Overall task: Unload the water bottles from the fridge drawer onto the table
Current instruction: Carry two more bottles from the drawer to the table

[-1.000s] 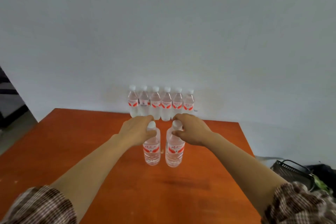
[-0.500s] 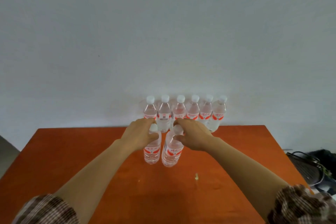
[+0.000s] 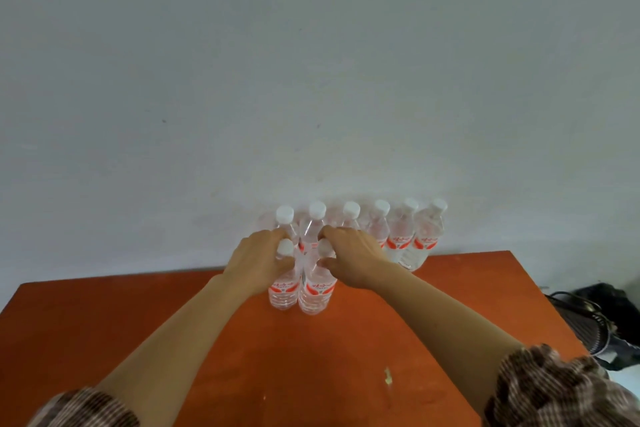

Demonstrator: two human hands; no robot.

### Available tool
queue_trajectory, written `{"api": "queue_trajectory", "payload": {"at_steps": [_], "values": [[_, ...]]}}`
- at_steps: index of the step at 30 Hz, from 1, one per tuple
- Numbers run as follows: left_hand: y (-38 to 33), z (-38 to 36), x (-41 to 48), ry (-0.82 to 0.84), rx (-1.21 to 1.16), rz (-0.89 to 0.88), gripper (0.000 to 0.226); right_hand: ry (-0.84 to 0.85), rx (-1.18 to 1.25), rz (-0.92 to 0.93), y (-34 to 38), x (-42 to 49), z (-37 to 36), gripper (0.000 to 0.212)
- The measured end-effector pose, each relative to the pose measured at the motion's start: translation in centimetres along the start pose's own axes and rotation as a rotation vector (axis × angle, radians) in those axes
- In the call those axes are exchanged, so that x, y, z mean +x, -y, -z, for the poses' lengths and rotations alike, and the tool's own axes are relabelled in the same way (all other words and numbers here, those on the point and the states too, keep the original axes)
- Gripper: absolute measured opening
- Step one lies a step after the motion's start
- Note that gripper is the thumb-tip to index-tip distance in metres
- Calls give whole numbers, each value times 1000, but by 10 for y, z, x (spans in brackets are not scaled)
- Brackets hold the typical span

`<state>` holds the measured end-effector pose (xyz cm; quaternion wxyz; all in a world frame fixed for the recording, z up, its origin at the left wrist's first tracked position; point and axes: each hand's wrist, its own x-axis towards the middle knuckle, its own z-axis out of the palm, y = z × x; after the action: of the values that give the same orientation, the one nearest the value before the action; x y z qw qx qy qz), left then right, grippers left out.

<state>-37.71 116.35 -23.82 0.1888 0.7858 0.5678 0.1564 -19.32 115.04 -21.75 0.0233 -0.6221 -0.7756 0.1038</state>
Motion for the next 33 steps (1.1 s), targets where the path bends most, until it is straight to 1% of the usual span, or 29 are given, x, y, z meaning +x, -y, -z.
{"api": "queue_trajectory", "payload": {"at_steps": [7,11,16,18,21,26,29,31,33], "values": [[4,-7,15,-36,-7,5,23,-28,25,-21,-3,15,-3,43],[5,-11,18,-37,-9,9,26,-9,49,-40,-3,16,-6,43],[5,-16,12,-45,-59,37,38,3,125,-82,-6,8,-8,46],[2,-17,8,-44,-69,56,42,16,156,-109,-7,4,-10,43],[-3,-16,3,-43,-77,89,43,7,219,-149,-9,0,-11,40],[-9,-15,-4,-52,-61,109,49,-26,280,-161,-10,-10,-13,42],[-22,-14,-10,-146,-23,99,56,-71,291,-170,-14,-22,-11,52],[-37,-13,-13,-232,-18,50,54,-103,283,-191,-19,-35,-9,56],[-53,-15,-13,-258,-17,-21,48,-129,251,-215,-29,-51,-5,56]]}}
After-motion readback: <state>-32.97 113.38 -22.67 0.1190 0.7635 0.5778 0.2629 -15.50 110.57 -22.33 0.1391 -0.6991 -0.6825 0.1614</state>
